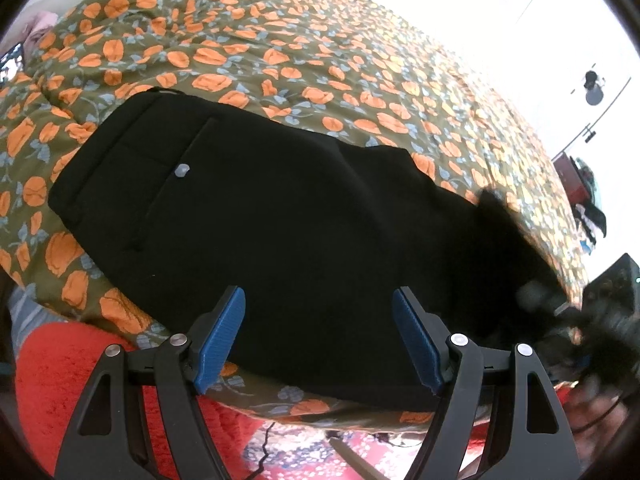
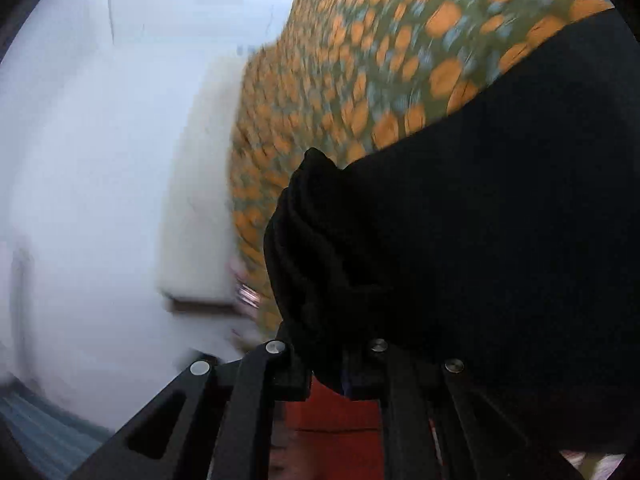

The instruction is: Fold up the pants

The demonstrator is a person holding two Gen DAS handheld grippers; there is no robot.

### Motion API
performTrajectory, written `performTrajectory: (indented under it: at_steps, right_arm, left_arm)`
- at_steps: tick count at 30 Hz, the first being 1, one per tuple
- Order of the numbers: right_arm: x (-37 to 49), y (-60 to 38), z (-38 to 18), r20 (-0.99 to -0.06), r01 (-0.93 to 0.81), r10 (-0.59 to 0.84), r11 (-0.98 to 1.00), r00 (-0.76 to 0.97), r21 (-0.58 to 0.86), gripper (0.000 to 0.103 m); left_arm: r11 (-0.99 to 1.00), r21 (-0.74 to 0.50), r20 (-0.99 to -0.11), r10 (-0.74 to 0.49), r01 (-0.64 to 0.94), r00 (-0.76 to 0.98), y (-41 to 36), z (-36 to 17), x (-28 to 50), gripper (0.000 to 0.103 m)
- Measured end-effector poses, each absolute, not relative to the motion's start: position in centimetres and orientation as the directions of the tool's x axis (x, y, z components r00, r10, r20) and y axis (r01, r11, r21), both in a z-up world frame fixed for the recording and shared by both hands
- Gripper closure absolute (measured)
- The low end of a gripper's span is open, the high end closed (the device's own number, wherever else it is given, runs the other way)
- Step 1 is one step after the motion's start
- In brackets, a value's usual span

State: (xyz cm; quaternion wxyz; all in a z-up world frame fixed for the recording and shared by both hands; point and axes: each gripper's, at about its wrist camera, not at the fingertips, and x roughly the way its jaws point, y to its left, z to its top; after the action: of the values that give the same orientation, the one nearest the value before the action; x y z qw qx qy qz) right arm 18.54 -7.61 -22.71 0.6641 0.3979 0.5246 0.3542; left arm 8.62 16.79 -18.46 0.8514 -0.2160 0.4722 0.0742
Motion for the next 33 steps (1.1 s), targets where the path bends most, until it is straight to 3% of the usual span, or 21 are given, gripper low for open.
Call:
performTrajectory:
  at_steps: [2, 3, 4, 8, 10, 13, 17, 21, 25, 27, 28, 33]
  right_arm:
    - [18.0, -5.0, -23.2, -0.555, -0.181, 0.82, 0.572, 0.142, 0.8, 0.067]
    - [17.6, -3.7, -23.3, -0.621, -0.262, 0.776, 0.626, 0.112, 0.735, 0.043]
    - [16.9, -2.4, -23.1, -0.678, -0.365, 0.73, 0.655, 0.08, 0.662, 0.028]
    - [13.9, -2.6, -20.3, -0.739, -0.588, 0.672, 0.618, 0.051, 0.521, 0.026]
    - [12.1, -4.8, -18.7, -0.743, -0.647, 0.664, 0.602, 0.081, 0.468, 0.022]
    - [10.0, -9.4, -17.6, -0.728, -0.67, 0.669, 0.611, 0.152, 0.422, 0.017]
    - [10.0, -13.8, -15.7, -0.682, -0.611, 0.687, 0.659, 0.251, 0.438, 0.016]
    - [11.0, -16.1, -14.6, -0.621, -0.547, 0.712, 0.679, 0.328, 0.489, 0.016]
    - [10.9, -16.5, -14.5, -0.608, -0.544, 0.725, 0.668, 0.323, 0.508, 0.016]
    - [11.1, -16.4, -14.8, -0.607, -0.54, 0.729, 0.664, 0.315, 0.517, 0.016]
    - [11.1, -16.5, -14.9, -0.607, -0.537, 0.731, 0.663, 0.312, 0.522, 0.016]
    - [11.2, -17.2, -14.8, -0.596, -0.527, 0.737, 0.66, 0.318, 0.535, 0.016]
  left_arm:
    - [0.892, -0.311, -0.834, -0.091, -0.329, 0.545, 16.9, -18.5, 8.5, 0.025]
    - [0.887, -0.327, -0.83, -0.105, -0.326, 0.548, 17.0, -18.6, 8.4, 0.025]
    - [0.877, -0.357, -0.822, -0.132, -0.321, 0.553, 17.2, -18.6, 8.3, 0.025]
    - [0.818, -0.506, -0.765, -0.28, -0.273, 0.579, 17.3, -18.3, 7.9, 0.025]
    - [0.807, -0.57, -0.709, -0.386, -0.157, 0.591, 15.3, -17.2, 8.0, 0.027]
    - [0.851, -0.524, -0.687, -0.441, 0.026, 0.577, 10.8, -15.4, 8.8, 0.033]
    - [0.915, -0.389, -0.788, -0.389, 0.104, 0.478, 5.8, -16.5, 11.0, 0.057]
    - [0.957, -0.28, -0.866, -0.288, 0.081, 0.408, 3.9, -18.8, 12.5, 0.057]
    - [0.969, -0.233, -0.881, -0.244, 0.079, 0.405, 3.5, -19.2, 12.6, 0.057]
    - [0.97, -0.235, -0.89, -0.243, 0.068, 0.386, 3.6, -19.8, 12.6, 0.097]
    - [0.971, -0.232, -0.898, -0.234, 0.052, 0.373, 3.8, -20.0, 12.7, 0.101]
    - [0.955, -0.296, -0.877, -0.259, -0.032, 0.405, 7.0, -18.8, 11.0, 0.102]
